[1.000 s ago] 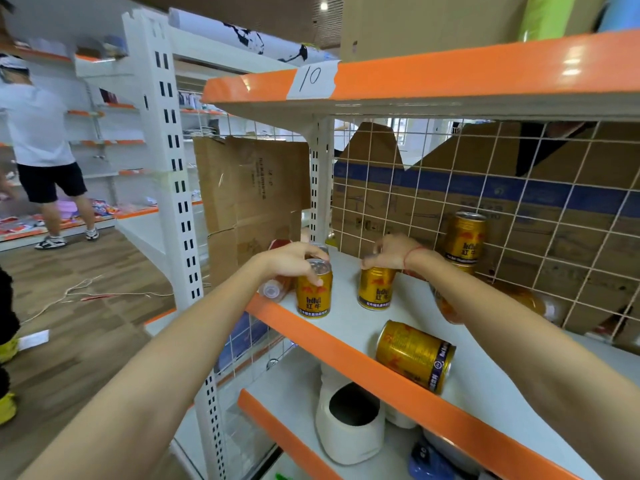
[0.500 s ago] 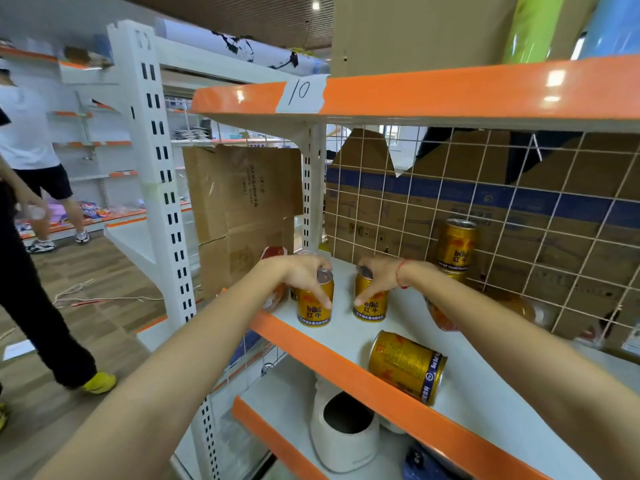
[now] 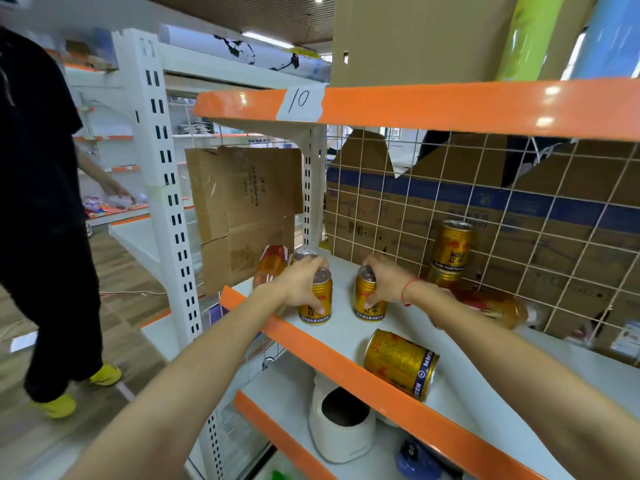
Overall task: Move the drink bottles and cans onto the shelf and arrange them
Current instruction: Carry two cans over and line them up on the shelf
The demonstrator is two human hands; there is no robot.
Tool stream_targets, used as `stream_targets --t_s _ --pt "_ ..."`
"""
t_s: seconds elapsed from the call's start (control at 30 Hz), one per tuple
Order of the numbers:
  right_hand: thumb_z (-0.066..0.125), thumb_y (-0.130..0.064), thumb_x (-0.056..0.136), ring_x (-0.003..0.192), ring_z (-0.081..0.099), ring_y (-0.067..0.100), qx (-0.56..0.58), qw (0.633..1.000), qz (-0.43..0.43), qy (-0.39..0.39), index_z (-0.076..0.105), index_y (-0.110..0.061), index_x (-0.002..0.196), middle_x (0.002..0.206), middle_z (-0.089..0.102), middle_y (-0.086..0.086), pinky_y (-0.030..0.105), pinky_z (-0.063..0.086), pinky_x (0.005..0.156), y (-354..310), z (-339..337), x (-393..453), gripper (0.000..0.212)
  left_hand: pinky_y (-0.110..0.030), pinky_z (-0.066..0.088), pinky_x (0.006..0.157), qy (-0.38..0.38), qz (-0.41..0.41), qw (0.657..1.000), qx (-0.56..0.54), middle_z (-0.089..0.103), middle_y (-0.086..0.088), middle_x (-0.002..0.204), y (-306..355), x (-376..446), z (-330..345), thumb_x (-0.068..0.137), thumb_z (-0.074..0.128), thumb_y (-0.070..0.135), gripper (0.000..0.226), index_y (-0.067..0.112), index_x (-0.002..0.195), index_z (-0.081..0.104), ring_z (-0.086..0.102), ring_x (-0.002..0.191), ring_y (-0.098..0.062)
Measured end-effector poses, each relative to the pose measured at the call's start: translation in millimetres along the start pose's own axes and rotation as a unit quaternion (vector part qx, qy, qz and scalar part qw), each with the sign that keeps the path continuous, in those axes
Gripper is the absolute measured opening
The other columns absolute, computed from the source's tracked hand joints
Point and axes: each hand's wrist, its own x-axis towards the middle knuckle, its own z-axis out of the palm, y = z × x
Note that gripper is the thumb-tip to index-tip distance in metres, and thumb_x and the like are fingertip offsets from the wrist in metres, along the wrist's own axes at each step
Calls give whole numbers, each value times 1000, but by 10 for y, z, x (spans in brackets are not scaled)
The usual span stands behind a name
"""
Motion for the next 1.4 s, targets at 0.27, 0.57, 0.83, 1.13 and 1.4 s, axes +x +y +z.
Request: stream_targets --t_s 0.27,0.57,0.83,1.13,1.4 --pt "83 -21 66 121 45 28 11 1000 15 -4 35 -18 135 136 40 9 38 46 96 -28 -332 -257 84 -33 40 101 -11 -19 999 -31 41 -6 138 351 -77 -311 62 88 27 92 16 137 36 42 126 -24" --pt "83 -26 67 124 45 31 -23 998 35 41 36 -16 138 141 38 12 38 45 98 20 -607 -803 86 -36 45 93 0 6 999 -49 48 -8 129 857 -207 -465 59 89 26 90 17 133 38 48 118 -25" --pt "83 -26 66 115 52 30 -18 992 107 67 37 -14 134 130 48 11 42 49 92 150 -754 -1508 82 -33 42 96 -26 77 994 -67 42 -10 134 1379 -295 -444 59 90 26 91 16 133 38 44 122 -26" --pt "82 -22 68 116 49 32 -24 968 233 93 36 -11 134 132 41 12 41 48 92 234 -824 -2684 81 -37 42 100 -75 193 975 -84 42 -7 132 2119 -622 -222 61 89 26 88 18 132 39 44 121 -24" --pt "80 -21 70 106 52 38 -5 921 375 107 36 -21 132 123 41 13 38 48 81 376 -765 -3971 76 -37 44 93 -141 288 941 -106 44 -13 123 2965 -972 198 63 87 23 82 19 128 38 44 116 -29"
